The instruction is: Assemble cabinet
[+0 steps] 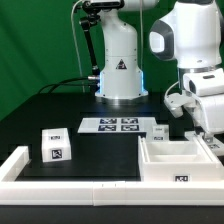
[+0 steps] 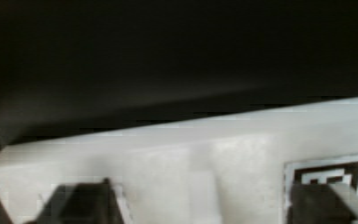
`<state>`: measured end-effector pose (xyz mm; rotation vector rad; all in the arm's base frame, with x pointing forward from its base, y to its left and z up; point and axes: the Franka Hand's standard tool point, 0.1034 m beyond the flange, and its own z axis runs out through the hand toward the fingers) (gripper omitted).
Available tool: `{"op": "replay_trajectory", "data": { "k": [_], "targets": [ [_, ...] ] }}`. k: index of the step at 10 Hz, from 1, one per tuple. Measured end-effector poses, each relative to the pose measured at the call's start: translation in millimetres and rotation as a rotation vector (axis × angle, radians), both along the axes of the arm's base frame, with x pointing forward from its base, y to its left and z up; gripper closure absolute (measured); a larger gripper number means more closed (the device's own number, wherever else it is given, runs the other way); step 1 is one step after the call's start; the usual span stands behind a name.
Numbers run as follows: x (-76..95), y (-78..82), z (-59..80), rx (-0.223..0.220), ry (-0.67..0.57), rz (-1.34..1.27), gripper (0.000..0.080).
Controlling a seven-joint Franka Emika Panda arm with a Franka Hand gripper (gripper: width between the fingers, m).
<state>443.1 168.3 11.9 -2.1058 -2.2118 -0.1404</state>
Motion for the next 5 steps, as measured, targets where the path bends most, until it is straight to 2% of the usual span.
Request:
{"op": "replay_trajectory", "data": {
  "k": [1, 2, 3, 5],
  "targets": [
    [0.1, -0.5, -0.1, 0.000, 0.000, -0.001, 0.0410],
    [0.3, -1.1, -0.1, 0.000, 0.000, -0.003, 0.0592],
    [0.6, -1.8, -0.1, 0.000, 0.000, -0.005, 0.0718],
    [0.6, -1.9, -0.1, 0.000, 0.000, -0.005, 0.0732]
  ]
}}
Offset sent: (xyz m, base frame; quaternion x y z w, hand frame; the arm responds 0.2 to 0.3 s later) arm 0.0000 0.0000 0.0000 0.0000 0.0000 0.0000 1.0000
